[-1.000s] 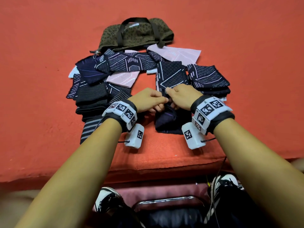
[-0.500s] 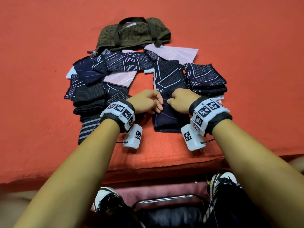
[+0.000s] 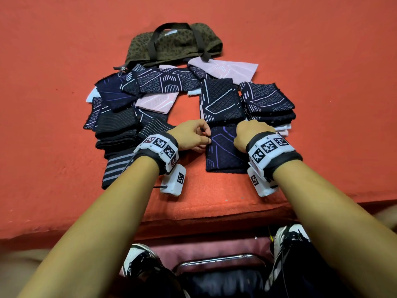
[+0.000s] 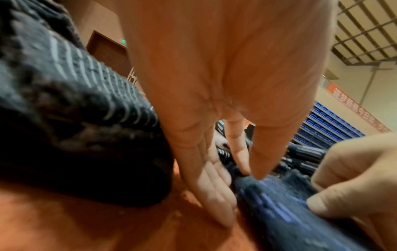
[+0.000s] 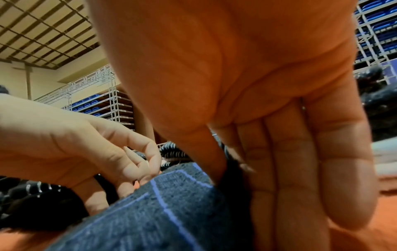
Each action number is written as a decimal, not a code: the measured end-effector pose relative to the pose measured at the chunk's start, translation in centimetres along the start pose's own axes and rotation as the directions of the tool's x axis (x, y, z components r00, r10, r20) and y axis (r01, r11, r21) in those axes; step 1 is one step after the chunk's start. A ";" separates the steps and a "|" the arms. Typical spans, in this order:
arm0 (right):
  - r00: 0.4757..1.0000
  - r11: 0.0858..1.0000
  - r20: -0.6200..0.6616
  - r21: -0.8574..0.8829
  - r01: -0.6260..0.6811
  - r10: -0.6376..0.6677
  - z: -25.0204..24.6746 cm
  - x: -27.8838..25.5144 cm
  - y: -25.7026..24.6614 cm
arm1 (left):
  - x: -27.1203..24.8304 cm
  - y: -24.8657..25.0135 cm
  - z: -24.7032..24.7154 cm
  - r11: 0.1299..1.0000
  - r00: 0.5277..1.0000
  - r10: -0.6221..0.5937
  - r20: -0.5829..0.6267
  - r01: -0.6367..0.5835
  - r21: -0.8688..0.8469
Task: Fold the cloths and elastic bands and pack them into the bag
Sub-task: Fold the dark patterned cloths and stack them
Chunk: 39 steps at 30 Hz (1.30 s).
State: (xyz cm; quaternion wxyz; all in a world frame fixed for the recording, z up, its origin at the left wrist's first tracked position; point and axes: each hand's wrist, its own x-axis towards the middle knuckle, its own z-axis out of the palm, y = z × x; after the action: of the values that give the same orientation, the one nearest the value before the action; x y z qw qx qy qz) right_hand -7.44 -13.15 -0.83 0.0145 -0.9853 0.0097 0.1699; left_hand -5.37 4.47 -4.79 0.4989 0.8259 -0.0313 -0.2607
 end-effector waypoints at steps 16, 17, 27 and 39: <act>0.997 0.998 -0.059 0.024 0.054 -0.053 -0.1 0.4 0.3 | 0.2 0.1 0.3 0.975 0.999 0.049 0.014 -0.051 0.214; 0.996 0.998 -0.067 0.003 0.064 -0.064 -0.1 0.5 0.4 | 0.2 0.1 0.4 0.978 0.999 0.045 0.017 -0.048 0.203; 0.998 0.998 -0.056 -0.042 0.039 -0.041 -1.1 0.5 -0.4 | -0.6 1.2 -0.8 0.991 0.999 0.050 0.003 -0.050 0.126; 0.955 0.943 -0.078 0.151 0.296 -0.287 -0.6 0.0 -7.4 | -2.9 0.0 -7.1 0.965 0.799 0.197 -0.569 -0.054 0.258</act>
State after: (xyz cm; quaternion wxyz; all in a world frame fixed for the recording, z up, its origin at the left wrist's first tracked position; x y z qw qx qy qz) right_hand -7.01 -5.73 -0.05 0.1187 -0.9757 -0.1223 0.1376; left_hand -4.60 11.06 -1.02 0.4016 0.9137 0.0403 0.0475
